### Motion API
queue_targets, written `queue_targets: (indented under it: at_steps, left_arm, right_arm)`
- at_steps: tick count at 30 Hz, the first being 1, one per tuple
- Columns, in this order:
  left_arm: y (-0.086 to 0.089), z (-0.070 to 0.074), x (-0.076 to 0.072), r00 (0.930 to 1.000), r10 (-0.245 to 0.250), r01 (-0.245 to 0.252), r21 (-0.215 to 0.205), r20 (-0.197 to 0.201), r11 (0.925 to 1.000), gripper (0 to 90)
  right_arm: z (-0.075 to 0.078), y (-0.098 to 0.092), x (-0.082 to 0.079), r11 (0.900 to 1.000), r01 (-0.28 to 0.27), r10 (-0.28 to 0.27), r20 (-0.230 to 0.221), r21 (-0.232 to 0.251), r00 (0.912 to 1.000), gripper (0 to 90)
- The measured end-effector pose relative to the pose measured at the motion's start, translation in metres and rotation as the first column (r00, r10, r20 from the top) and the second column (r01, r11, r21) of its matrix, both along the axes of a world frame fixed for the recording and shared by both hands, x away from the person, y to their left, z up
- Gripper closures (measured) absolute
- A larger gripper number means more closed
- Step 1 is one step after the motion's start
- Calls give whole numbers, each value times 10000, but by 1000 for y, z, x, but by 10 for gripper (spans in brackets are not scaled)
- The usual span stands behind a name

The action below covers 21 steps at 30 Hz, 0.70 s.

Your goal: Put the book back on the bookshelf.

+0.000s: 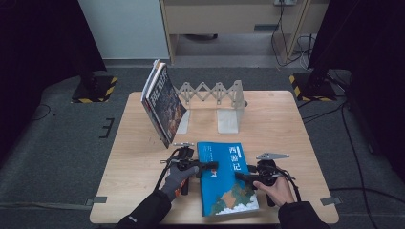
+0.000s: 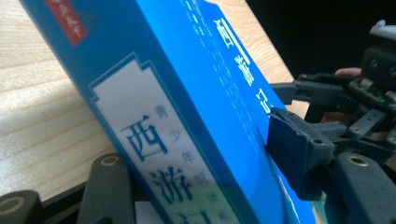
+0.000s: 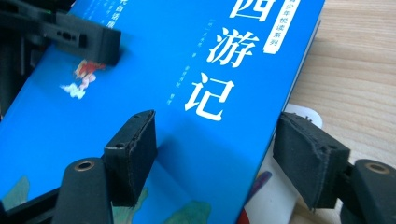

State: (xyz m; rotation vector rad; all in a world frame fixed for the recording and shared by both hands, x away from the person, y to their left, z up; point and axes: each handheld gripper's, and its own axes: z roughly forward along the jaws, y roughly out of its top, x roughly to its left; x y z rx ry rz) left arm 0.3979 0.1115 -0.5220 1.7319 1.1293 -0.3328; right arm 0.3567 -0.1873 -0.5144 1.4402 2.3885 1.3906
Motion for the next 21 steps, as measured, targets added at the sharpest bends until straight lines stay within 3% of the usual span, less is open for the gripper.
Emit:
queue_targets:
  at_steps: [5,8,16,21]
  left_arm:
    - [0,5,-5,9984,12,-15,46,567,10000,444]
    - [-2,12,-8,9946,-132,102,298,1026,9995,461]
    - [-2,16,-12,9902,-265,203,464,1370,9987,468]
    - [-1,24,-17,9835,-416,276,809,1760,9963,468]
  right_arm:
    - [-1,-1,4,10000,-39,40,-21,90,10000,295]
    - [-2,-1,6,9996,-37,38,-27,286,10000,278]
    - [-5,1,18,9972,52,-40,-163,750,9999,247]
    - [-4,1,23,9941,133,-87,-434,1073,9990,310]
